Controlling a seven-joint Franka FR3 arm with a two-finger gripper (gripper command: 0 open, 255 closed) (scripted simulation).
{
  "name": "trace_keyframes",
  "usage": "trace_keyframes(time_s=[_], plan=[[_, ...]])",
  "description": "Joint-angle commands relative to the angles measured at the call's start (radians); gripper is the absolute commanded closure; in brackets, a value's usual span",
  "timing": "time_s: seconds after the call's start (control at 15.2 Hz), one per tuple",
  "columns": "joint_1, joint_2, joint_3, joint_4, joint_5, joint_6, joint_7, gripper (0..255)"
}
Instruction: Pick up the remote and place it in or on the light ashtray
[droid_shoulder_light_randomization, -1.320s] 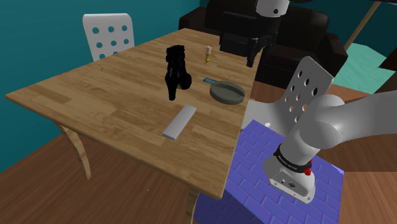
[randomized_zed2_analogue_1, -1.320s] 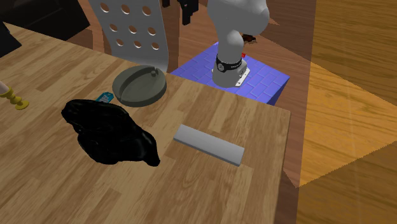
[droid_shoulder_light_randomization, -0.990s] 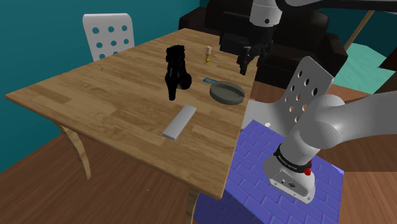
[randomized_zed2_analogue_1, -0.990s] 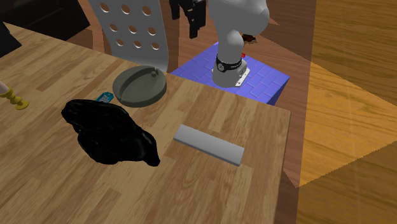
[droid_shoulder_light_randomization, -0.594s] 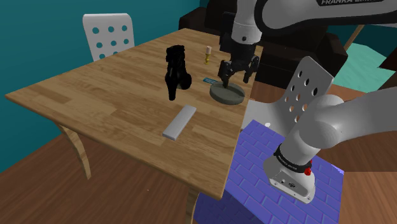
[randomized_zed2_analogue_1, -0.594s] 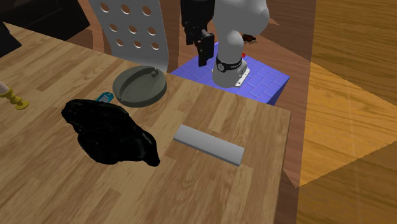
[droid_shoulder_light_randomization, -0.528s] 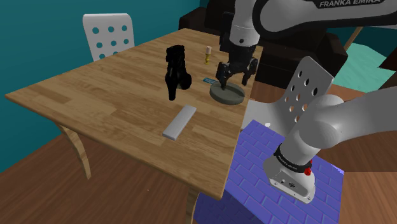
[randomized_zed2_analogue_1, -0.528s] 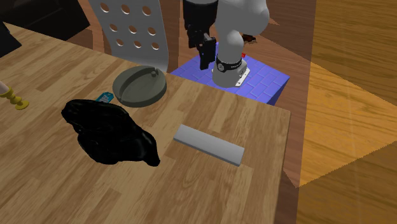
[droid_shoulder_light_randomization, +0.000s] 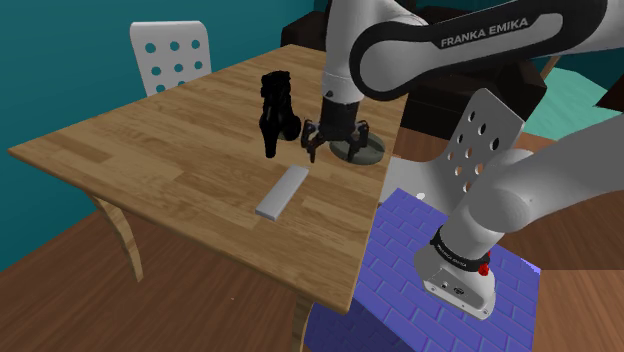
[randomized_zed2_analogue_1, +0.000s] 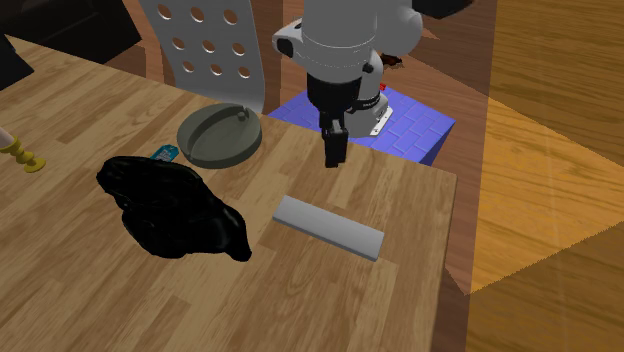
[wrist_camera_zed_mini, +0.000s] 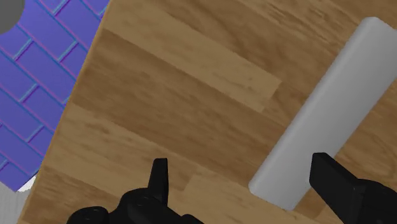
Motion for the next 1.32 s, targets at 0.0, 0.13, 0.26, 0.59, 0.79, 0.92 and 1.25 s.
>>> trace_keyframes(time_s=[0.0,0.13,0.26,0.59,0.79,0.92,1.25], plan=[[-0.020,0.073,0.050,0.020,0.013,0.067,0.096,0],[-0.045,0.148,0.098,0.046,0.012,0.129,0.189,0],[-0.072,0.229,0.145,0.079,-0.004,0.189,0.288,0],[-0.123,0.400,0.222,0.144,-0.086,0.303,0.490,0],[-0.127,0.433,0.230,0.127,-0.107,0.348,0.507,0],[-0.130,0.457,0.236,0.117,-0.125,0.378,0.521,0],[-0.132,0.477,0.239,0.110,-0.140,0.401,0.532,0]])
